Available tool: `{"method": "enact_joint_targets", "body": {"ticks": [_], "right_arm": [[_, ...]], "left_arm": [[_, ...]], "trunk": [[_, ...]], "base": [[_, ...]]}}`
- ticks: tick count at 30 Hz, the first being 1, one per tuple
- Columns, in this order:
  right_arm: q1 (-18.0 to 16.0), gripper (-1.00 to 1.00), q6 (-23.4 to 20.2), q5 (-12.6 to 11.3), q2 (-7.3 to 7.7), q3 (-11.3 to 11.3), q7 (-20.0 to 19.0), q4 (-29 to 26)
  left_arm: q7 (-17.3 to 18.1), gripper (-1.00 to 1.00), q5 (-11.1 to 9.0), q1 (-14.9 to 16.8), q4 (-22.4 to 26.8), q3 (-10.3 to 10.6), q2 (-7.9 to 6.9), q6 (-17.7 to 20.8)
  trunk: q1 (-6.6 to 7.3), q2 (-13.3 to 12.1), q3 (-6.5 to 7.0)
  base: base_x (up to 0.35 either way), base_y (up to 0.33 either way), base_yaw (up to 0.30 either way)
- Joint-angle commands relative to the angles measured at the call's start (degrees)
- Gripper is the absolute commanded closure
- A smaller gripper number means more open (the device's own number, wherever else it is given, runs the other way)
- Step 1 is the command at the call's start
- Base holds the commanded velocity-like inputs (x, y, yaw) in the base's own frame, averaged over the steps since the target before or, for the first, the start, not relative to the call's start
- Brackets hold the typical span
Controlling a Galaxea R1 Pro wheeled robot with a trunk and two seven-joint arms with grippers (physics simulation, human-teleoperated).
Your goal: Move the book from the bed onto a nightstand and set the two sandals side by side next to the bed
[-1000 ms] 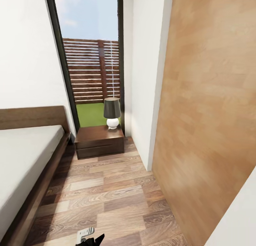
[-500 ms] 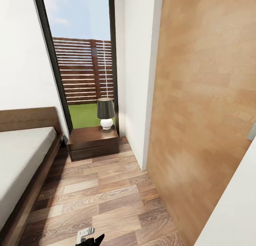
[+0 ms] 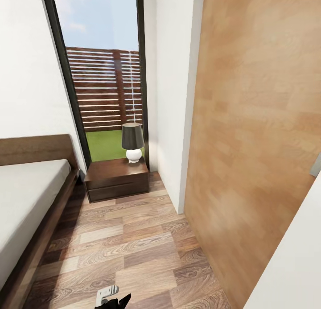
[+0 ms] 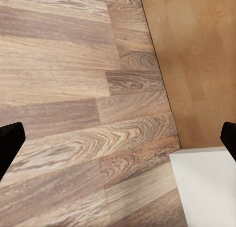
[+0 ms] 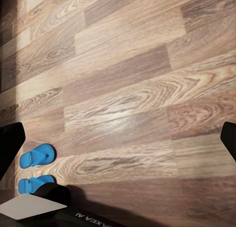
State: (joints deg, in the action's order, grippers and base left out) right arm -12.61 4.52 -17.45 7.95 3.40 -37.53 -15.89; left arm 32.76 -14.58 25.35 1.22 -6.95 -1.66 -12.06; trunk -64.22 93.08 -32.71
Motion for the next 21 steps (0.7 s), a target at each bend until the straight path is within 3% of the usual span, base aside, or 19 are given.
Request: {"method": "enact_joint_targets", "body": {"ticks": [1, 10, 21], "right_arm": [[0.0, -1.0, 0.3, -0.3, 0.04, 0.4, -0.1, 0.1], [0.0, -1.0, 0.2, -0.4, 0.04, 0.3, -0.1, 0.1], [0.0, -1.0, 0.2, -0.3, 0.04, 0.4, 0.0, 0.0]], "left_arm": [[0.3, -1.0, 0.1, 0.0, -0.1, -0.4, -0.01, -0.1], [0.3, -1.0, 0.1, 0.0, -0.1, -0.4, -0.01, -0.1], [0.3, -1.0, 0.1, 0.0, -0.1, -0.4, -0.01, -0.1]], "trunk": [[0.0, 0.0, -0.06], [0.0, 0.0, -0.06], [0.0, 0.0, -0.06]], "base": [[0.0, 0.0, 0.0], [0.003, 0.0, 0.0], [0.109, 0.0, 0.0]]}}
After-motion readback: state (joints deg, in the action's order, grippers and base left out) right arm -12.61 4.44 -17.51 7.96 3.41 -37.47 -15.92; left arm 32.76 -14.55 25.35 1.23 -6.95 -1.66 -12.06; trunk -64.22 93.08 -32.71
